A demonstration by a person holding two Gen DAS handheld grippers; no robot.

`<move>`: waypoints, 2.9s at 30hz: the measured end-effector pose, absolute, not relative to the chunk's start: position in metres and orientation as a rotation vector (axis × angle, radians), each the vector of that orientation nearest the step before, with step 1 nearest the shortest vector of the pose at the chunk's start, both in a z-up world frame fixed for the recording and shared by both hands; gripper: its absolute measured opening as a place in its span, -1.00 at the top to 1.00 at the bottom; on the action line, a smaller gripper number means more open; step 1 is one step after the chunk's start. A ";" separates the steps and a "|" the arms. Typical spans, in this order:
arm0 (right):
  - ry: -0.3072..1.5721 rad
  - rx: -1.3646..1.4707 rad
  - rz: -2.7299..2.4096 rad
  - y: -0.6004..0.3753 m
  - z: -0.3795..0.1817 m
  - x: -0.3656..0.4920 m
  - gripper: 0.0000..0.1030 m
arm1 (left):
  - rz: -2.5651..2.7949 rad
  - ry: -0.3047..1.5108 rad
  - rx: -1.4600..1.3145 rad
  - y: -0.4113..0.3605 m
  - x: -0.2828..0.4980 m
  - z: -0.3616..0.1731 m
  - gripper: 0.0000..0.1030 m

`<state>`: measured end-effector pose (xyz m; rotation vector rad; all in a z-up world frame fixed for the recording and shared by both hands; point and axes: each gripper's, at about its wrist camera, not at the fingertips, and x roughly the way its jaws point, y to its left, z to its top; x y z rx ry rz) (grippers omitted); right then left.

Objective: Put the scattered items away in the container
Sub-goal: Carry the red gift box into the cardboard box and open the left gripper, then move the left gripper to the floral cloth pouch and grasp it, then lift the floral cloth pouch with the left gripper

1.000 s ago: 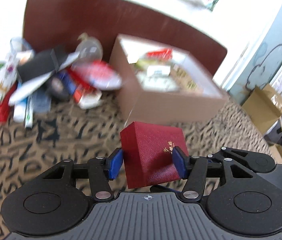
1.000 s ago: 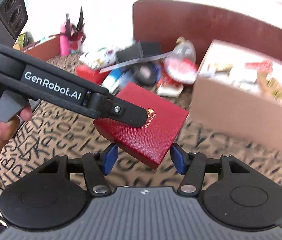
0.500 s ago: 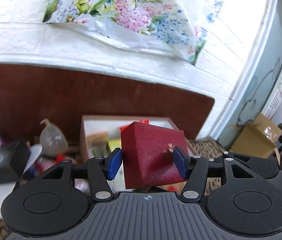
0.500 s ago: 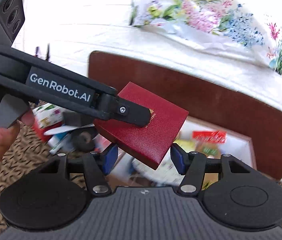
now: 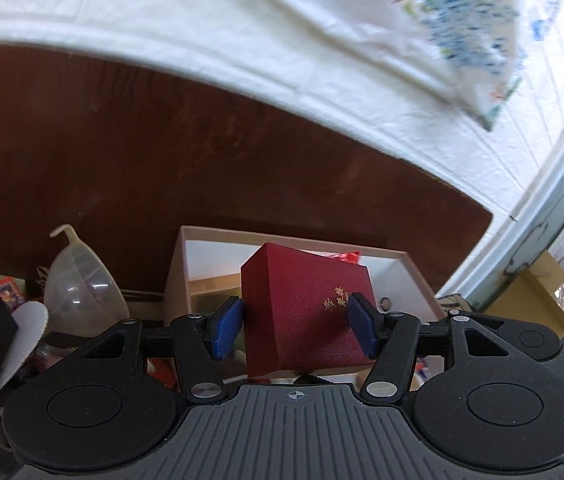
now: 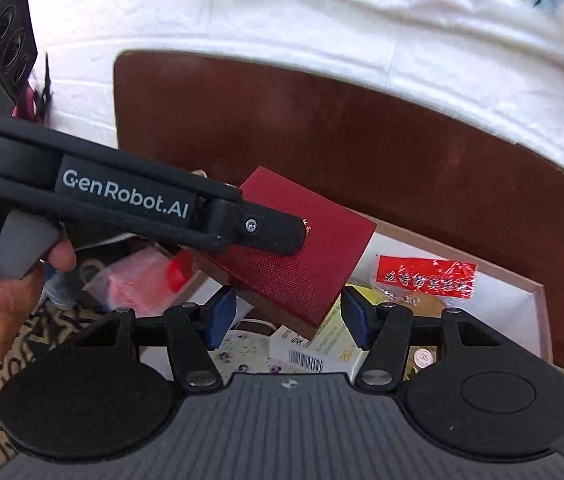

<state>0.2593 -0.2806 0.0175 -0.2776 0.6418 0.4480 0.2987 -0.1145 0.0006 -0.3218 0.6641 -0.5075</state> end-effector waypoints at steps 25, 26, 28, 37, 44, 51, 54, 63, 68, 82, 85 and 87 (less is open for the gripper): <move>0.602 -0.191 0.393 -0.270 0.027 0.210 -0.99 | -0.439 0.669 -0.299 -0.093 0.217 0.000 -1.00; 0.598 -0.188 0.393 -0.268 0.027 0.203 -0.99 | -0.440 0.666 -0.308 -0.091 0.210 -0.001 -1.00; 0.594 -0.182 0.393 -0.262 0.027 0.190 -0.99 | -0.437 0.662 -0.322 -0.086 0.196 -0.002 -1.00; 0.569 -0.179 0.475 -0.228 0.028 0.127 -0.99 | -0.438 0.642 -0.424 -0.041 0.121 -0.015 -1.00; 0.587 -0.218 0.609 -0.164 -0.008 0.086 -0.99 | -0.323 0.647 -0.358 0.015 0.062 -0.041 -1.00; 0.609 -0.191 0.626 -0.105 -0.034 0.080 -0.99 | -0.249 0.612 -0.250 0.068 0.046 -0.043 -1.00; 0.622 -0.154 0.629 -0.092 -0.038 0.088 -0.99 | -0.229 0.594 -0.253 0.092 0.057 -0.041 -1.00; 0.589 -0.147 0.622 -0.048 -0.035 0.128 -0.95 | -0.176 0.590 -0.256 0.154 0.116 -0.037 -0.98; 0.595 -0.159 0.636 -0.017 -0.041 0.159 -0.82 | -0.197 0.630 -0.265 0.179 0.152 -0.045 -0.78; 0.674 -0.136 0.696 0.027 -0.068 0.208 -0.51 | -0.262 0.680 -0.260 0.220 0.223 -0.061 -0.69; 0.696 -0.133 0.695 0.031 -0.073 0.216 -0.35 | -0.285 0.721 -0.256 0.219 0.229 -0.073 -0.61; 0.710 -0.133 0.704 0.034 -0.076 0.222 -0.20 | -0.280 0.757 -0.238 0.218 0.234 -0.078 -0.44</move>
